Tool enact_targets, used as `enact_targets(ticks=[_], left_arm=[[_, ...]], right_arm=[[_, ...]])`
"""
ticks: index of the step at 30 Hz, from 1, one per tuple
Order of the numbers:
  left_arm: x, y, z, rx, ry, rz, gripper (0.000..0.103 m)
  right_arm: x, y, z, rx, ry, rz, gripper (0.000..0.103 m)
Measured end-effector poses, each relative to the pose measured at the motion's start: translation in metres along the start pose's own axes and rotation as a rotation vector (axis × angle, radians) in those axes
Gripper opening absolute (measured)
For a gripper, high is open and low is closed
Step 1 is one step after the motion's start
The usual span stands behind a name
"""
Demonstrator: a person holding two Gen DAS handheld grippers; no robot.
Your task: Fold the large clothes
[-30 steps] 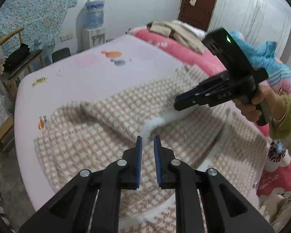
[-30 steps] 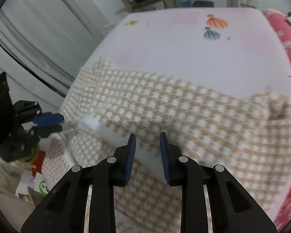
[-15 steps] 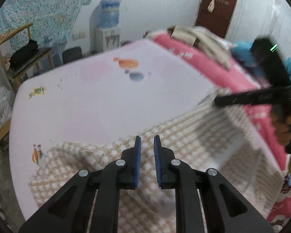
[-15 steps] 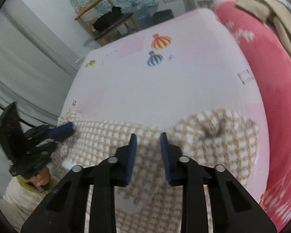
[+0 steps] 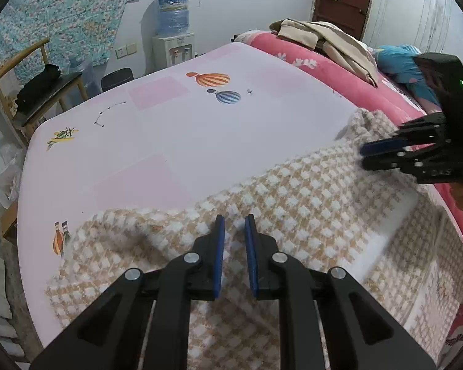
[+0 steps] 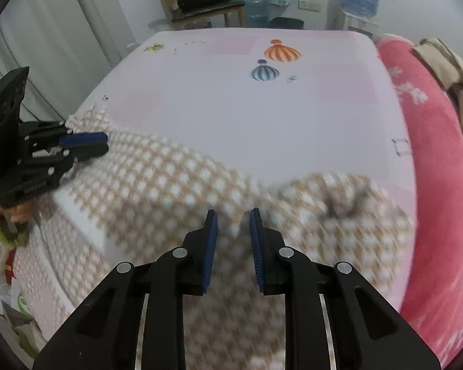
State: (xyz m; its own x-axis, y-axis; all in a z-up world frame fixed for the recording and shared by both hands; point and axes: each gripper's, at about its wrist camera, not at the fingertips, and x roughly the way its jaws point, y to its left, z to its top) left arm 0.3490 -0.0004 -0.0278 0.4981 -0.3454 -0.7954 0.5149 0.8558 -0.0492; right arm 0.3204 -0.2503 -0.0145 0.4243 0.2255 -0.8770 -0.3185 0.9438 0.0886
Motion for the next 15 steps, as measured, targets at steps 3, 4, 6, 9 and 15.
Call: enact_targets(ticks=[3,4,6,9,15], left_arm=[[-0.003,0.000,-0.002,-0.002,-0.001,0.009,0.013],[-0.005,-0.001,-0.003,-0.003,-0.001,0.013,0.013],[-0.012,-0.003,-0.005,-0.015,-0.006,0.013,0.013],[-0.026,-0.008,-0.008,-0.022,-0.027,-0.033,0.013],[-0.029,-0.040,-0.023,0.092,0.009,-0.036,0.013]], right_arm=[[-0.014,-0.011,-0.014,0.066,0.019,0.016,0.019],[-0.016,-0.016,-0.015,0.114,0.027,0.028,0.025],[-0.025,-0.026,-0.021,0.178,0.012,0.057,0.030],[-0.034,-0.032,-0.025,0.244,-0.002,0.155,0.032],[-0.010,-0.022,-0.017,0.252,0.058,0.183,0.028]])
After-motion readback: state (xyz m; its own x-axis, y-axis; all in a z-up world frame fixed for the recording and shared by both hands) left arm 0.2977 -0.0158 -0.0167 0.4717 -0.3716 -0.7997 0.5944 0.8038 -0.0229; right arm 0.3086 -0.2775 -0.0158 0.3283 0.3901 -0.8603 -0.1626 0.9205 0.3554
